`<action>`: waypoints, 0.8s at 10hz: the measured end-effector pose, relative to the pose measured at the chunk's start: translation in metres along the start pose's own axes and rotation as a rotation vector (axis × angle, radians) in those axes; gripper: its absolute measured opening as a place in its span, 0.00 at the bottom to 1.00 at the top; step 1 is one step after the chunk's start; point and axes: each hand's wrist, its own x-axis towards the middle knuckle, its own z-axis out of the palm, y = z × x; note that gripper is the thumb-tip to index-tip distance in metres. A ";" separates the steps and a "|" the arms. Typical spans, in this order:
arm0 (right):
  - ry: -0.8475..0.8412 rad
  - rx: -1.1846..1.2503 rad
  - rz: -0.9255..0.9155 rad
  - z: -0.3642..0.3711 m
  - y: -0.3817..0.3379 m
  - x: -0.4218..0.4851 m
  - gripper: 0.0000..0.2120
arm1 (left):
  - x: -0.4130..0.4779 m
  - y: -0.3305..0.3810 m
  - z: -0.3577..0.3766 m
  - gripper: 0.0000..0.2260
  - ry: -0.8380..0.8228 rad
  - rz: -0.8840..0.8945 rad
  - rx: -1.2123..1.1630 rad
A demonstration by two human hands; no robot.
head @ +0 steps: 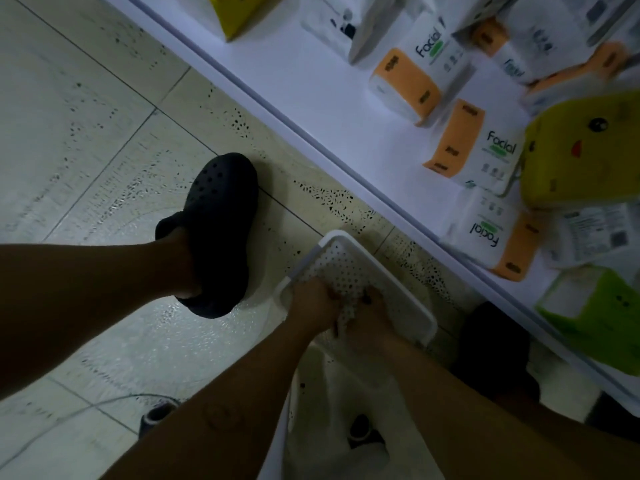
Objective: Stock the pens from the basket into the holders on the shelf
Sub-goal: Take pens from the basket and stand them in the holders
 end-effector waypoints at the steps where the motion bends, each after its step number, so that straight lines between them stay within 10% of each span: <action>1: 0.127 -0.087 -0.122 0.001 0.003 -0.002 0.22 | -0.001 0.002 0.000 0.07 0.013 -0.014 -0.109; 3: 0.281 -0.202 -0.210 -0.016 0.004 -0.033 0.04 | -0.016 0.006 -0.018 0.40 -0.043 0.131 -0.222; 6: 0.390 0.273 -0.276 -0.084 -0.025 -0.117 0.26 | -0.061 0.056 -0.054 0.21 0.008 0.273 -0.166; 8: 0.688 0.492 -0.419 -0.135 -0.022 -0.209 0.16 | -0.129 0.123 -0.079 0.22 0.051 0.588 -0.152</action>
